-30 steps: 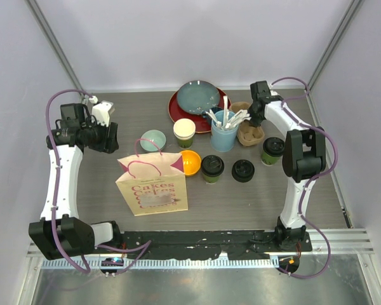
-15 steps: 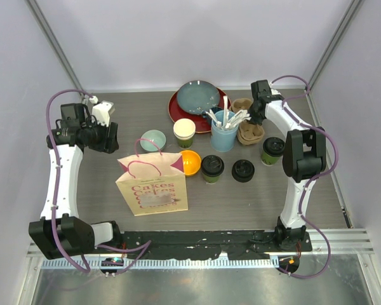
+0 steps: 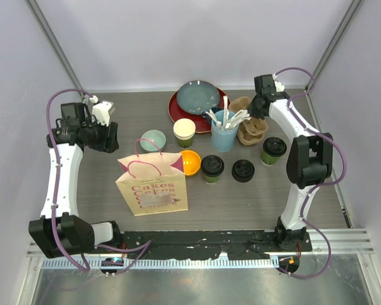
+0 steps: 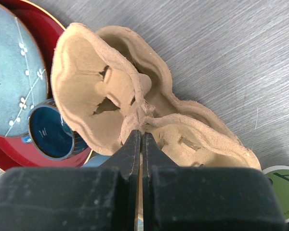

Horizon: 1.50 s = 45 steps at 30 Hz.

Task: Pack the takeout coffee

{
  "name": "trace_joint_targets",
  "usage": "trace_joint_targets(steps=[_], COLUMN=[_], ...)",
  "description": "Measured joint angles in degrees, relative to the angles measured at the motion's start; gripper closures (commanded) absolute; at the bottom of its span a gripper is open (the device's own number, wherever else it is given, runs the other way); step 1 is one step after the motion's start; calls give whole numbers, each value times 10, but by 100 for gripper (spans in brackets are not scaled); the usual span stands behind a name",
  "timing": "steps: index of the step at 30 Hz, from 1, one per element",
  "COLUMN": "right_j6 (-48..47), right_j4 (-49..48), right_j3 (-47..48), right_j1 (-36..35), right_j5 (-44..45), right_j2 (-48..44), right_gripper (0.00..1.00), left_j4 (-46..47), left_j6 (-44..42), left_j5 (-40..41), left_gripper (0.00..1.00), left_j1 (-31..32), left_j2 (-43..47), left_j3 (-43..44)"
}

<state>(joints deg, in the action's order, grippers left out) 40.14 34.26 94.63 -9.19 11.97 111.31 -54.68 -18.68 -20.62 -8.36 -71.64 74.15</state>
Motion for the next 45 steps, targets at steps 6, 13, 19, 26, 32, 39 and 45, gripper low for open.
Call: trace_joint_targets(steps=[6,13,19,26,32,39,45], right_j6=[-14,-51,-87,-139,-196,-247,-264], right_j4=[-6,-12,-18,-11,9,24,34], right_j3=[0,0,2,50,130,222,228], right_j1=[0,0,0,-3,-43,-136,-204], right_j5=[4,15,23,37,61,59,41], right_j2=[-13,-42,-90,-127,-167,-202,-228], right_gripper=[99,99,99,99,99,99,99], left_j4=[-2,-21,-31,-90,-163,-203,-215], left_j6=[0,-4,-5,-30,-75,-175,-193], left_j5=[0,-18,-24,-46,-103,-181,-162], left_gripper=[43,43,43,44,41,28,27], left_j1=[0,0,0,0,0,19,121], left_j2=[-1,-2,-2,-3,-2,17,39], left_j3=[6,26,42,101,216,269,228])
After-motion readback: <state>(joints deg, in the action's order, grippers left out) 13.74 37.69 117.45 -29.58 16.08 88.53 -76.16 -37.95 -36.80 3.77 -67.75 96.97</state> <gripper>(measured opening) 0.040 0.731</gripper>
